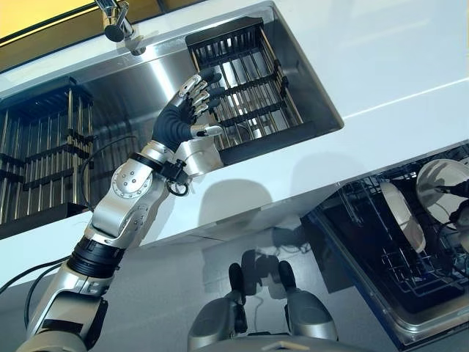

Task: Take plates into dishwasher

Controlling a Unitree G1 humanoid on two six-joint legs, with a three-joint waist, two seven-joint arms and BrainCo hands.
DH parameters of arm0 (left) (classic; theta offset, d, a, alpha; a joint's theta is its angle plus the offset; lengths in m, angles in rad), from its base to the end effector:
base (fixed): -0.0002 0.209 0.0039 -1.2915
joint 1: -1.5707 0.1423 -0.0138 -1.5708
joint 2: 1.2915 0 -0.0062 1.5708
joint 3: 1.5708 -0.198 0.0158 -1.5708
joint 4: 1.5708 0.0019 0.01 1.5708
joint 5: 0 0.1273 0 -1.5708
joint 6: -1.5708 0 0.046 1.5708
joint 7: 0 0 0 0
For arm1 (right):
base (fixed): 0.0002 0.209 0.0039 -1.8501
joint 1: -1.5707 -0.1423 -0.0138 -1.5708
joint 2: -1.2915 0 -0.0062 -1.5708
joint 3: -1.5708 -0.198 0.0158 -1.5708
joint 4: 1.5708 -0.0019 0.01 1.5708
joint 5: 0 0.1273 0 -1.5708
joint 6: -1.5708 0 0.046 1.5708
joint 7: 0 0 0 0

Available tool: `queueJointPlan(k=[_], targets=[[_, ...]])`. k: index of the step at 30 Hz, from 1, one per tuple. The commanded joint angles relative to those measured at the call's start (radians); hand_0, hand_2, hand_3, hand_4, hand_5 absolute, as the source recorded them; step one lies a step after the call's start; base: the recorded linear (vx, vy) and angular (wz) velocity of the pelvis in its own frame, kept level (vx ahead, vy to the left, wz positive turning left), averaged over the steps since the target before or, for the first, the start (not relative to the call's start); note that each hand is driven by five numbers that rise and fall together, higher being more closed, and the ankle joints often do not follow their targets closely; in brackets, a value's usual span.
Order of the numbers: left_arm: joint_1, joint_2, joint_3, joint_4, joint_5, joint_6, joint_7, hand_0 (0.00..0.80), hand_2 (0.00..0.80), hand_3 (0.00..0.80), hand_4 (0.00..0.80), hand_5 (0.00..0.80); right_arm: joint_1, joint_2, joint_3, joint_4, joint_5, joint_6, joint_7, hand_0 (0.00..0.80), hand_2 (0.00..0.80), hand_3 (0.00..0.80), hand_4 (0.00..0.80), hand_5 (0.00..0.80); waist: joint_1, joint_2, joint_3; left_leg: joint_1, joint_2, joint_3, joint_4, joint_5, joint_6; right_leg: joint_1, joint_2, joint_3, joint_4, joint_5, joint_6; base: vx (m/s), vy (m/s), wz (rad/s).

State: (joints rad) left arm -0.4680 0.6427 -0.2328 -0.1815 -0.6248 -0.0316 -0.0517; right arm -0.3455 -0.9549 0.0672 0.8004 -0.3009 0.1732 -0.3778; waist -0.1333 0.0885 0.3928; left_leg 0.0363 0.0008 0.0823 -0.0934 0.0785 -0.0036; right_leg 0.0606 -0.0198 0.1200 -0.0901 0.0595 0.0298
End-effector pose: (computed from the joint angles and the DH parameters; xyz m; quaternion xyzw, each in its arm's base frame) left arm 0.2533 0.1897 0.1730 0.0337 -0.2385 -0.2311 0.9426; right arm 0.2126 -0.3985 0.0994 -0.5758 0.1881 -0.3383 0.7202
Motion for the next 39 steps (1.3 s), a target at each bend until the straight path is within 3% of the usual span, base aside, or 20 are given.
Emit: queueJointPlan(k=[1, 8, 12, 16, 21, 23, 32, 39], targets=[[0.032, -0.052, 0.022, -0.017, -0.028, -0.041, -0.021, 0.0, 0.0, 0.0, 0.0, 0.0, 0.092, -0.048, -0.038, -0.048, 0.013, -0.05, -0.026, 0.0, 0.0, 0.0, 0.0, 0.0, -0.023, -0.05, -0.157, 0.058, -0.025, 0.025, 0.006, -0.142, 0.045, -0.042, 0.047, 0.01, 0.003, 0.003, 0.028, 0.07, 0.083, -0.04], [0.086, -0.09, 0.051, -0.013, -0.019, -0.028, -0.039, 0.0, 0.0, 0.0, 0.0, 0.0, 0.256, -0.006, -0.178, -0.169, 0.007, -0.066, -0.006, 0.0, 0.0, 0.0, 0.0, 0.0, -0.051, -0.073, -0.226, 0.1, -0.016, 0.053, 0.006, -0.16, 0.052, -0.013, 0.059, 0.048, 0.003, -0.002, 0.035, 0.063, 0.088, -0.13], [0.098, -0.112, 0.075, -0.006, -0.017, -0.029, -0.043, 0.0, 0.0, 0.0, 0.0, 0.0, 0.326, 0.066, -0.26, -0.194, 0.144, -0.026, 0.0, 0.0, 0.0, 0.0, 0.0, 0.0, -0.073, -0.08, -0.251, 0.115, -0.011, 0.075, 0.006, -0.169, 0.055, -0.005, 0.065, 0.071, 0.003, -0.003, 0.037, 0.021, 0.088, -0.12], [0.097, -0.135, 0.077, -0.004, 0.001, -0.016, -0.053, 0.0, 0.0, 0.0, 0.0, 0.0, 0.364, 0.16, -0.315, -0.185, 0.308, 0.02, -0.083, 0.0, 0.0, 0.0, 0.0, 0.0, -0.089, -0.084, -0.264, 0.13, -0.007, 0.088, 0.006, -0.178, 0.061, 0.004, 0.071, 0.09, 0.003, -0.003, 0.038, -0.004, 0.061, -0.14], [0.092, -0.149, 0.07, 0.01, 0.003, -0.001, -0.062, 0.0, 0.0, 0.0, 0.0, 0.0, 0.36, 0.286, -0.355, -0.07, 0.552, 0.004, -0.167, 0.0, 0.0, 0.0, 0.0, 0.0, -0.093, -0.076, -0.276, 0.148, -0.001, 0.101, 0.006, -0.188, 0.065, 0.014, 0.072, 0.103, 0.003, 0.0, 0.038, 0.013, 0.025, -0.15], [0.087, -0.145, 0.068, 0.014, -0.008, 0.009, -0.069, 0.0, 0.0, 0.0, 0.0, 0.0, 0.352, 0.315, -0.373, 0.009, 0.63, -0.038, -0.171, 0.0, 0.0, 0.0, 0.0, 0.0, -0.09, -0.069, -0.28, 0.155, 0.0, 0.104, 0.006, -0.191, 0.065, 0.018, 0.071, 0.104, 0.003, 0.0, 0.038, 0.028, -0.007, -0.09], [0.052, -0.115, 0.036, 0.024, -0.052, 0.031, -0.063, 0.0, 0.0, 0.0, 0.0, 0.0, 0.307, 0.304, -0.427, 0.366, 0.762, -0.163, -0.108, 0.0, 0.0, 0.0, 0.0, 0.0, -0.07, -0.024, -0.285, 0.168, 0.002, 0.102, 0.006, -0.193, 0.059, 0.024, 0.063, 0.094, 0.003, -0.004, 0.038, 0.013, -0.031, 0.0], [0.063, -0.113, 0.025, -0.001, -0.073, 0.031, -0.046, 0.0, 0.0, 0.0, 0.0, 0.0, 0.318, 0.288, -0.435, 0.465, 0.851, -0.131, 0.002, 0.0, 0.0, 0.0, 0.0, 0.0, -0.065, 0.027, -0.277, 0.161, -0.007, 0.087, 0.006, -0.186, 0.05, 0.018, 0.051, 0.077, 0.003, -0.012, 0.04, -0.001, 0.001, 0.0]])
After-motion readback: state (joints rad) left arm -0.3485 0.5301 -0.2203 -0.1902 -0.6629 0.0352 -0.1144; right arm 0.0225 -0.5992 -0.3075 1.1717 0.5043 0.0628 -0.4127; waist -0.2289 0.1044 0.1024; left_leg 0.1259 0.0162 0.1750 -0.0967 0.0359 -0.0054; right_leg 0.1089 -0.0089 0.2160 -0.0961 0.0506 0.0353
